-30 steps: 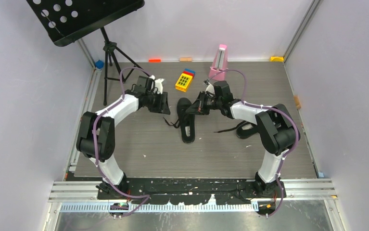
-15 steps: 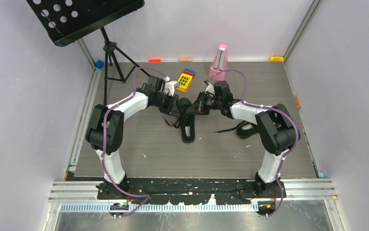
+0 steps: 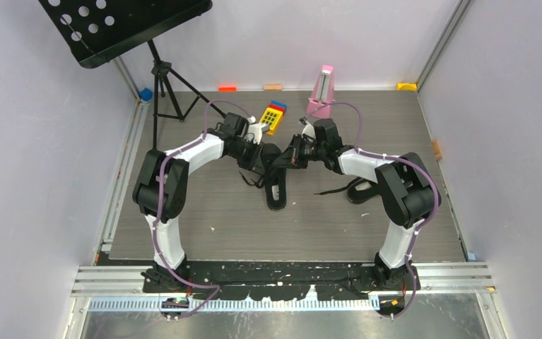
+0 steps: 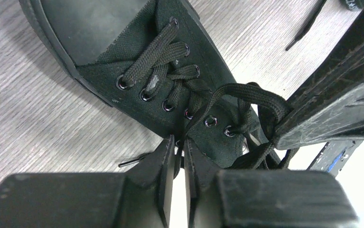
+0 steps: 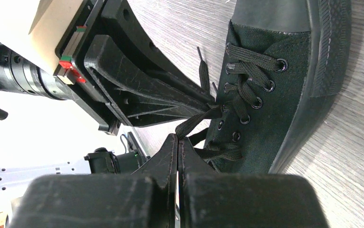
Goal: Tie the shoes
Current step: Wrap the shoelace around the shoelace.
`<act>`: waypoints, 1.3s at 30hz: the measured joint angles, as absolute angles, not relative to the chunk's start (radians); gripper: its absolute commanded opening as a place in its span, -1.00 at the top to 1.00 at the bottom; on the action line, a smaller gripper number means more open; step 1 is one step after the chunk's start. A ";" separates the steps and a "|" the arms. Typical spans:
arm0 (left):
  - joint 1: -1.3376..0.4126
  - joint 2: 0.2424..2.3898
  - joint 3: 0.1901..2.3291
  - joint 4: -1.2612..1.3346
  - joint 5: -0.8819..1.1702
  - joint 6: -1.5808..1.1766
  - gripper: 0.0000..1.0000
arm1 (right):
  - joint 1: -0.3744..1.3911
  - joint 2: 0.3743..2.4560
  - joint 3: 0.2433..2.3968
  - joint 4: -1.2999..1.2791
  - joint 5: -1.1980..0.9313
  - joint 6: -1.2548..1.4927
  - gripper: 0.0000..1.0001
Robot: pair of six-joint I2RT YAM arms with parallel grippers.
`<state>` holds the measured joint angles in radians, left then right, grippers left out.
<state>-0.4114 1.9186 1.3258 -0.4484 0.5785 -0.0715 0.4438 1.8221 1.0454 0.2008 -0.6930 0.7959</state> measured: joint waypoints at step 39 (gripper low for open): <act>-0.556 1.600 1.121 -0.387 0.448 -0.234 1.00 | 0.446 1.842 1.119 0.133 -0.625 0.827 1.00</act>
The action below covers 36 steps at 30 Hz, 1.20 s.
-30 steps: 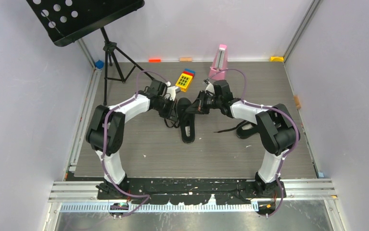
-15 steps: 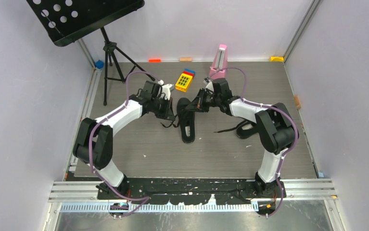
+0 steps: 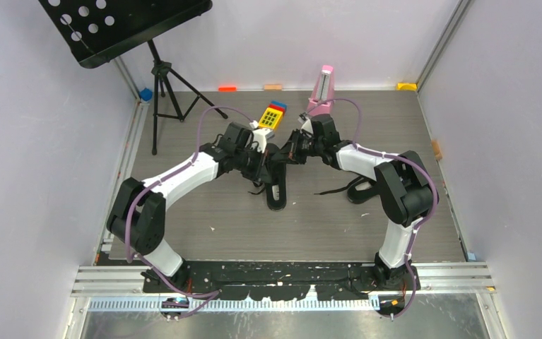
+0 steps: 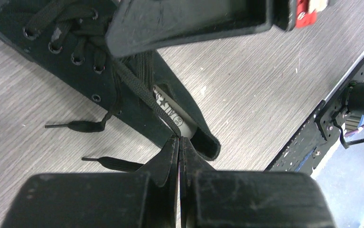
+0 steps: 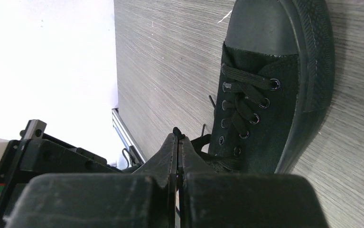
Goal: Tie the shoes
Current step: Wrap the shoelace around the shoelace.
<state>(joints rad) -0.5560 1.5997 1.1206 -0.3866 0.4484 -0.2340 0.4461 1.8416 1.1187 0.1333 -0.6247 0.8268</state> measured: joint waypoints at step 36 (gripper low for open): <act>-0.592 1.783 1.243 -0.287 0.223 -0.342 1.00 | 0.453 1.841 1.120 0.134 -0.593 0.852 1.00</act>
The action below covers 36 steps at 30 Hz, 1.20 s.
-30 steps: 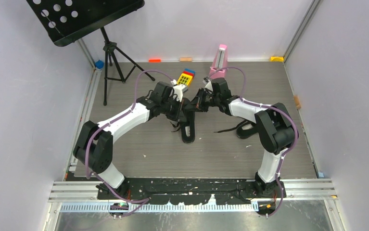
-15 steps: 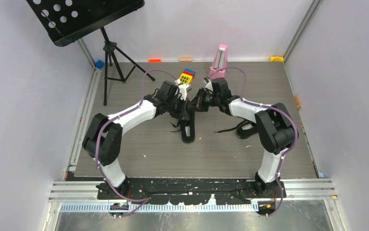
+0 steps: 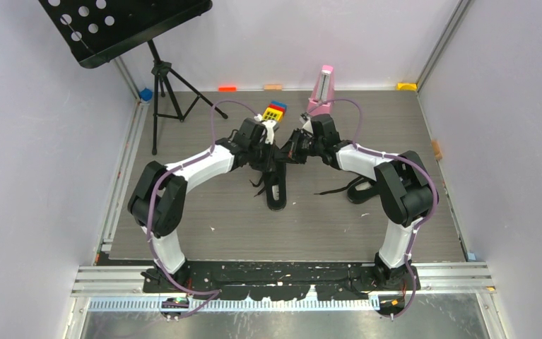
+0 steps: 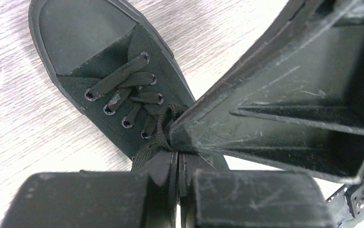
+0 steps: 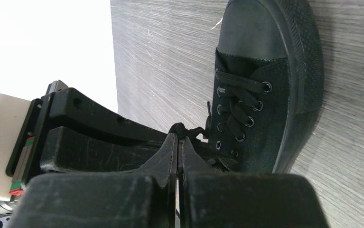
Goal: Tie the shoes
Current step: Wrap the shoelace around the shoelace.
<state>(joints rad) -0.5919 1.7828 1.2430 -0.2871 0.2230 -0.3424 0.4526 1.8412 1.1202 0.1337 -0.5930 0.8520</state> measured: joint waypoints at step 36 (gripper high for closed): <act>-0.527 1.919 1.267 -0.170 0.511 -0.435 1.00 | 0.464 1.721 0.941 0.303 -0.384 1.053 1.00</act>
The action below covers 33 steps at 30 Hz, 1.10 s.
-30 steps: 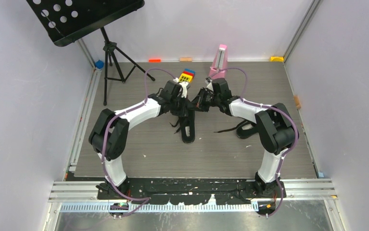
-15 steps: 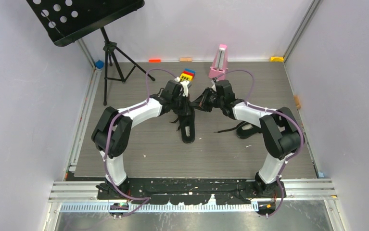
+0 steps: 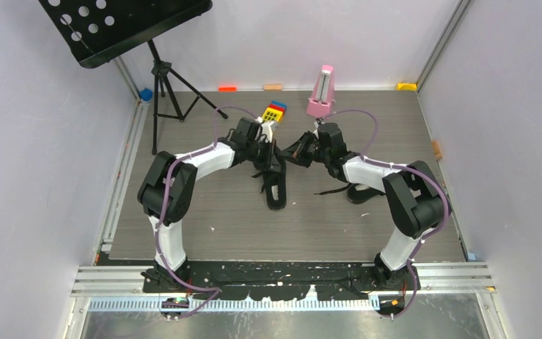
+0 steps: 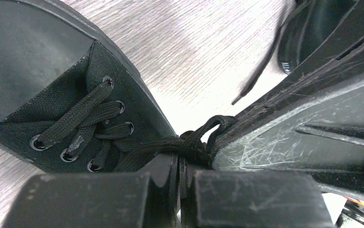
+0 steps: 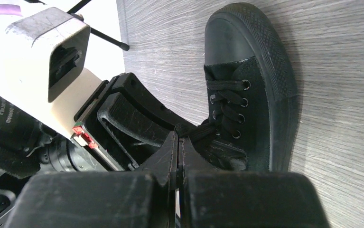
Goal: Tie the shoes
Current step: Wrap the shoelace around the shoelace.
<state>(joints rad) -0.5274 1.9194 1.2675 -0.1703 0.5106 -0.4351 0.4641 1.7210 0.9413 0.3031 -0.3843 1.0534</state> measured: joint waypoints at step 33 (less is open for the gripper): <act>-0.429 2.038 1.286 -0.117 0.899 -0.455 1.00 | 0.430 1.707 0.897 0.314 -0.419 1.055 0.98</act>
